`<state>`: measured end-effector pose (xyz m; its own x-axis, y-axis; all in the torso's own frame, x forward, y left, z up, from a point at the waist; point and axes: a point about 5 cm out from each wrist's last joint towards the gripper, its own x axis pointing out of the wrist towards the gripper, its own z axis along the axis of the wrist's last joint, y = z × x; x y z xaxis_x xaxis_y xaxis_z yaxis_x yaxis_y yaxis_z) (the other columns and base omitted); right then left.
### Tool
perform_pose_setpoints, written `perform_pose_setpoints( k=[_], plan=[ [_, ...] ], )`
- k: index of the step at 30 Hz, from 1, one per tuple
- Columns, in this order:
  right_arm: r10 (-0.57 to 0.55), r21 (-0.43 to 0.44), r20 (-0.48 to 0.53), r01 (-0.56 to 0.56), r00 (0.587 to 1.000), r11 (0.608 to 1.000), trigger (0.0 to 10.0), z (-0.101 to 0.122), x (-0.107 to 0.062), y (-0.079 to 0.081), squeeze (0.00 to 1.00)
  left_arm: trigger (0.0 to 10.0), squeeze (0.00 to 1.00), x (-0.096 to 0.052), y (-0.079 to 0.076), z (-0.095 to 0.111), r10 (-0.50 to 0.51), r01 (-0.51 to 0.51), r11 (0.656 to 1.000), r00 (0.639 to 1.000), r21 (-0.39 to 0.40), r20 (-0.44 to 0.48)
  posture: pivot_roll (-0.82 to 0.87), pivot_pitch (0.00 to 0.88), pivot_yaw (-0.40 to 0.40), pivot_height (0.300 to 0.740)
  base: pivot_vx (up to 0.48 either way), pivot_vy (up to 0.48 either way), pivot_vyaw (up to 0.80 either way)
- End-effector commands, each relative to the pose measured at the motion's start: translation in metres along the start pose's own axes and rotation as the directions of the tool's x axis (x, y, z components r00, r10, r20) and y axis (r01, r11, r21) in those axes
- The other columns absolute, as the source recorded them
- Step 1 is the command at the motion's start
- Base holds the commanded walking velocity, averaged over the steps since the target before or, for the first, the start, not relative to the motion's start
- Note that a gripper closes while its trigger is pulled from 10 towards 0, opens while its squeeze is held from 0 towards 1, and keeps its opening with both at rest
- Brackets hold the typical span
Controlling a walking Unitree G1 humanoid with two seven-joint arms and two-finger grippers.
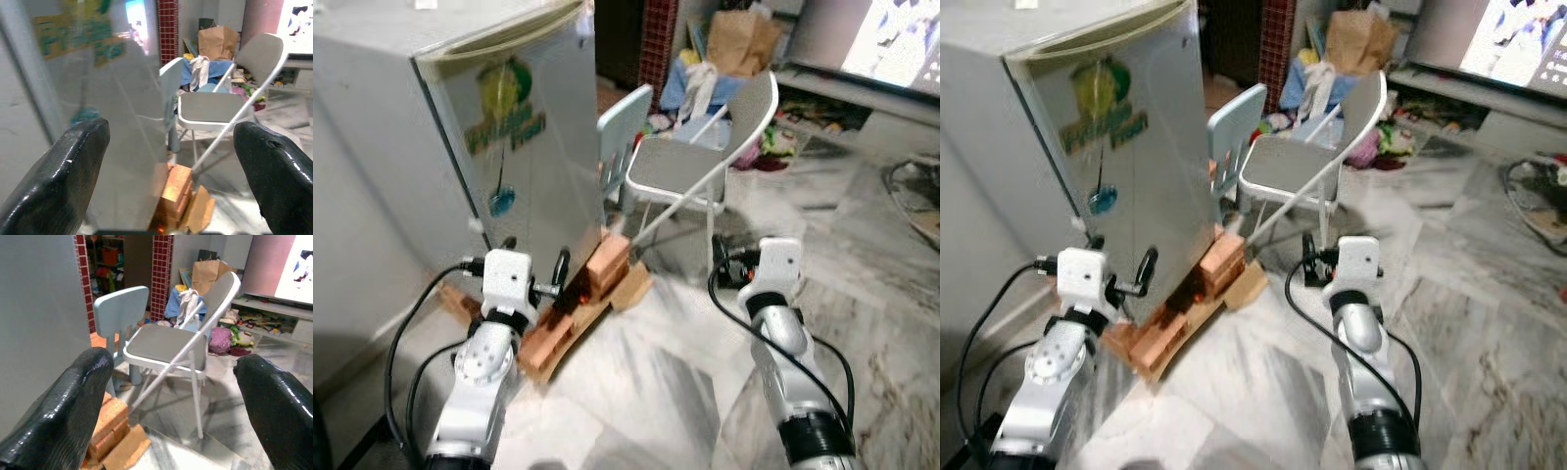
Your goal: Restocking fridge
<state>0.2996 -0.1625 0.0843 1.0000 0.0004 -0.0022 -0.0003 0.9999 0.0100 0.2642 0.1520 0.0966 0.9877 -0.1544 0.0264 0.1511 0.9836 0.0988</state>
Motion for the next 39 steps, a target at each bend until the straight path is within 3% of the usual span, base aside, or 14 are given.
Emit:
perform_pose_setpoints(
  k=[1,17,23,35,39],
  plan=[
    [0.024,0.005,0.009,-0.024,1.000,1.000,10.0,0.002,0.001,0.009,0.00,10.0,0.00,-0.005,0.010,-0.005,0.025,-0.024,0.999,0.999,0.029,-0.021,0.11,0.000,-0.041,0.740,0.000,0.420,-0.49],
    [0.002,0.003,-0.008,-0.002,1.000,1.000,10.0,-0.003,-0.002,0.005,0.00,10.0,0.00,-0.010,0.011,-0.004,0.028,-0.027,0.999,1.000,0.035,-0.014,0.12,0.000,-0.040,0.740,0.000,0.419,-0.53],
    [0.004,0.001,-0.007,-0.004,1.000,1.000,10.0,-0.004,-0.003,0.005,0.00,10.0,0.00,-0.012,0.011,-0.004,0.027,-0.027,0.999,1.000,0.045,-0.011,0.12,0.000,-0.044,0.740,0.000,0.000,-0.75],
    [0.006,-0.011,-0.016,-0.006,1.000,1.000,10.0,-0.005,-0.007,0.003,0.00,10.0,0.00,-0.015,0.010,-0.002,0.037,-0.037,0.999,0.999,0.040,-0.004,0.12,0.000,-0.048,0.740,0.000,0.000,-0.17],
    [0.004,-0.020,-0.014,-0.004,1.000,1.000,10.0,-0.005,-0.009,0.001,0.00,10.0,0.00,-0.016,0.008,-0.004,0.022,-0.022,0.999,1.000,0.047,-0.010,0.11,0.000,-0.051,0.740,0.000,0.445,-0.55]
  ],
)
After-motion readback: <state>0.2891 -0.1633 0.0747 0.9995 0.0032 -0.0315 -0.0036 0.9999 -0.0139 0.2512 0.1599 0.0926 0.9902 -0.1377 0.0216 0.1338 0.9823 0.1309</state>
